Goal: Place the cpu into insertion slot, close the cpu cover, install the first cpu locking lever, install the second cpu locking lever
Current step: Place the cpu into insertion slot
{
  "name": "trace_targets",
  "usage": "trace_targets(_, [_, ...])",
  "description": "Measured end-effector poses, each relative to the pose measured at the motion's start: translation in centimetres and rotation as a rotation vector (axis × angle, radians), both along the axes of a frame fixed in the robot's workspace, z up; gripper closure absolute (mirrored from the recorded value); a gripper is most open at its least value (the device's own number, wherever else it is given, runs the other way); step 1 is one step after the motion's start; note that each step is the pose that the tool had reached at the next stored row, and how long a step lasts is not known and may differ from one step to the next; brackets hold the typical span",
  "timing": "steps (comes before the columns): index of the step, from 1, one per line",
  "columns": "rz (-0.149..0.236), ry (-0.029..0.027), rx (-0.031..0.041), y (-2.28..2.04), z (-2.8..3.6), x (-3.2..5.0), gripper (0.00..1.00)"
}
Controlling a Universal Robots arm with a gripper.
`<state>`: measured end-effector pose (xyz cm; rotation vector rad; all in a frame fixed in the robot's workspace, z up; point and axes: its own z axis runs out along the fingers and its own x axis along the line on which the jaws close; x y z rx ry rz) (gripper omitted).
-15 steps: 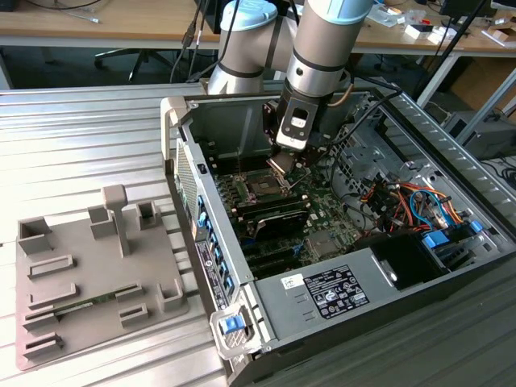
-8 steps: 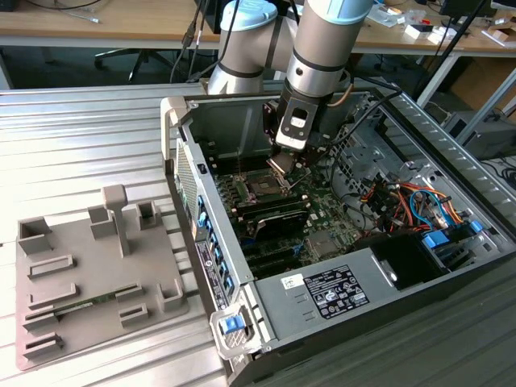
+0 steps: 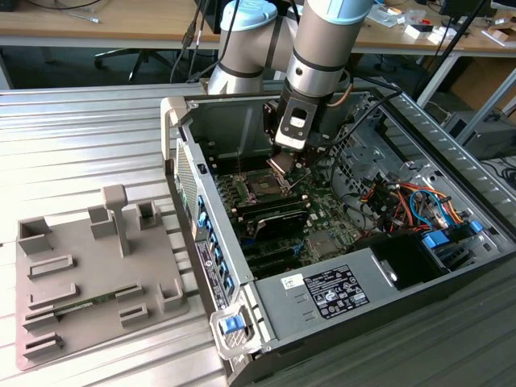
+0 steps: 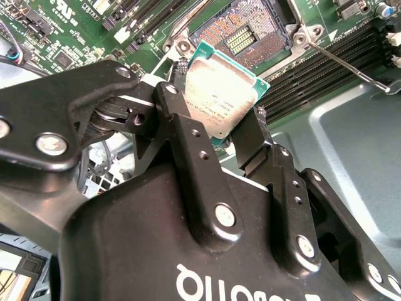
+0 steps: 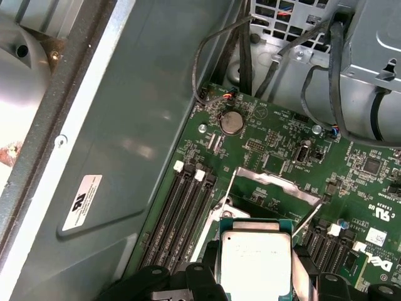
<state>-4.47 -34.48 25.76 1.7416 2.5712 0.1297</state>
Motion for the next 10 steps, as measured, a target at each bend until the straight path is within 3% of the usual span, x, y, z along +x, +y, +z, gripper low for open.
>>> trace_targets(10, [-0.016, 0.0, 0.0, 0.0, -0.02, 0.0, 0.45])
